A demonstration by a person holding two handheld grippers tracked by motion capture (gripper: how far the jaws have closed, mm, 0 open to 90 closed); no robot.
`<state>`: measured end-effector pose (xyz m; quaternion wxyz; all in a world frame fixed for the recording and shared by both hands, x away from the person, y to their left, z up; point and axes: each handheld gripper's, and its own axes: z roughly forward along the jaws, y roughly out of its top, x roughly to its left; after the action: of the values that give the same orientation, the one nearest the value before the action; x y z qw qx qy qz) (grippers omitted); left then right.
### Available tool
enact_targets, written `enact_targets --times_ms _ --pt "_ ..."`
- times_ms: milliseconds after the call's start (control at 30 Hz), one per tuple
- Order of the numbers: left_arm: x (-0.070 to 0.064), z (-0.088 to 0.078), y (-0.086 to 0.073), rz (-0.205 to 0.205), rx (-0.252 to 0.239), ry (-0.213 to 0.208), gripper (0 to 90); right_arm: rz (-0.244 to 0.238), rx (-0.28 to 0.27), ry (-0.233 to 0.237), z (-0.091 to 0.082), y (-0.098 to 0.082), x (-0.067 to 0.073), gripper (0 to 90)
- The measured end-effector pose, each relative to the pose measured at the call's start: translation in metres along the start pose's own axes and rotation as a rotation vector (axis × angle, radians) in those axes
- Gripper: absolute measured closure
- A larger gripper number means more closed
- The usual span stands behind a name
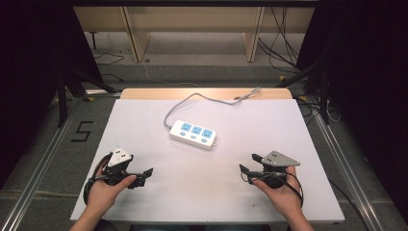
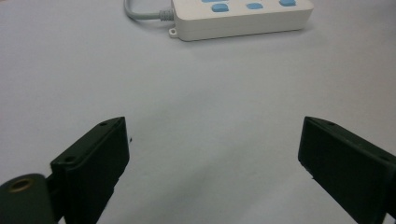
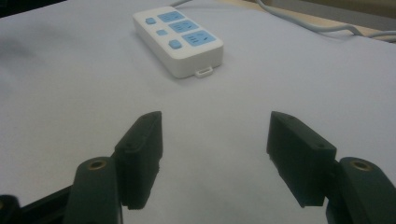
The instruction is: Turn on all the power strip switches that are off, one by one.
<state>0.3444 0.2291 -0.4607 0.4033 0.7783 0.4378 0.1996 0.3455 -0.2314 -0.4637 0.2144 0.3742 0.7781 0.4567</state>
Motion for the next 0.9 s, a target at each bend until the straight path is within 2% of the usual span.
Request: enact_targets --times_ms 167,267,467,600,767,900 --pt "0.000 0.001 -0.001 0.005 0.010 0.010 10.1 -0.039 0.020 -0.011 -0.001 0.001 0.002 48.9" --pt "0.000 0.000 -0.001 0.005 0.009 0.015 10.4 -0.044 0.025 -0.008 -0.002 0.003 0.003 57.2" --pt "-0.002 0.003 -0.001 -0.014 0.019 0.002 12.8 -0.069 0.044 -0.011 -0.002 0.012 0.005 88.3" --pt "-0.005 0.005 -0.001 0.011 0.035 -0.010 12.8 -0.090 0.082 0.003 0.004 0.018 0.006 90.0" --pt "-0.006 0.005 -0.001 0.007 0.027 -0.005 13.0 -0.109 0.095 0.006 0.010 0.028 0.008 90.0" --pt "-0.005 0.006 -0.001 0.009 0.033 -0.001 13.4 -0.106 0.101 0.011 0.012 0.035 0.010 90.0"
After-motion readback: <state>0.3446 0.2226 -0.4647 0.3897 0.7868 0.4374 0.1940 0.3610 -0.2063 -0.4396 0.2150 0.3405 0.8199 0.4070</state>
